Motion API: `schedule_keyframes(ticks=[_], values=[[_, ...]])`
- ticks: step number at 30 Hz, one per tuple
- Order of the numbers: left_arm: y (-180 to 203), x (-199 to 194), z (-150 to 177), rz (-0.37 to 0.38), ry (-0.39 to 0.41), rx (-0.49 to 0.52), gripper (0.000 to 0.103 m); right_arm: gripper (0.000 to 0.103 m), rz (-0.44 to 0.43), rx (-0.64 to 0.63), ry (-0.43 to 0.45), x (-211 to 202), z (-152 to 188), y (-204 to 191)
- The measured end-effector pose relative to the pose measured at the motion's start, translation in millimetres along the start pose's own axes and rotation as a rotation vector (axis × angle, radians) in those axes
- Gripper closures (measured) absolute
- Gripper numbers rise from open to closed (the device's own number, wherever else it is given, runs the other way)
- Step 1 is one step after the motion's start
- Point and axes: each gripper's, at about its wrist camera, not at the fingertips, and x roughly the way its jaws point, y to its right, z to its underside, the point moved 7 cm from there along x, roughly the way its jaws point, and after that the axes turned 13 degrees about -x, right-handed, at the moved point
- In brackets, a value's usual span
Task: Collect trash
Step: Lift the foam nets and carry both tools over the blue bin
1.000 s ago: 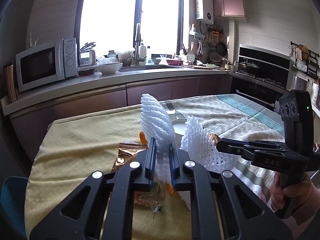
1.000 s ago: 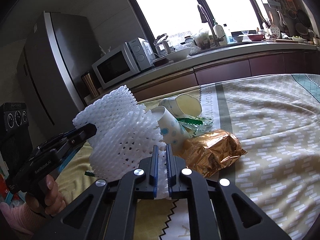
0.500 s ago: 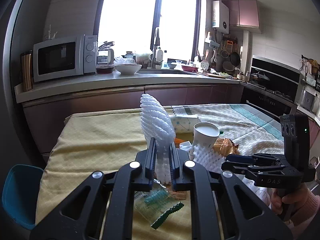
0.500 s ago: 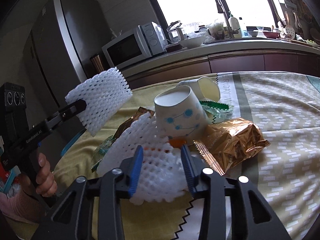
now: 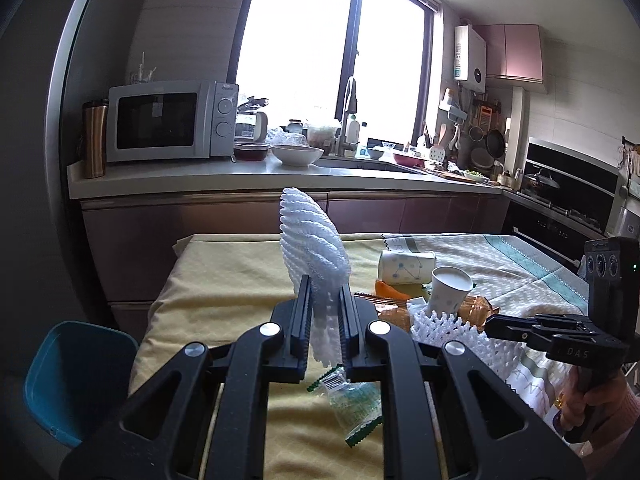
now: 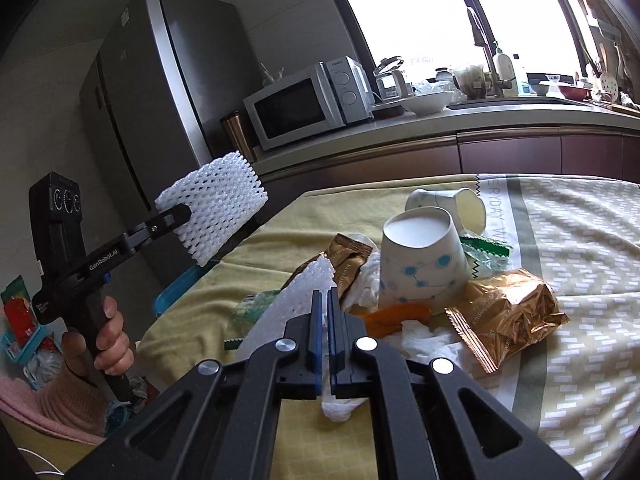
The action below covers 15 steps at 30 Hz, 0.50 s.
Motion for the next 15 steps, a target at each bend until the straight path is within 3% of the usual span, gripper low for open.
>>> schedule_keyframes(ticks=[15], values=[[-55,-49,-8,-0.153,0.059,-0.017,0.090,0.102,-0.074,-0.151,0.116,0,-76,-45]])
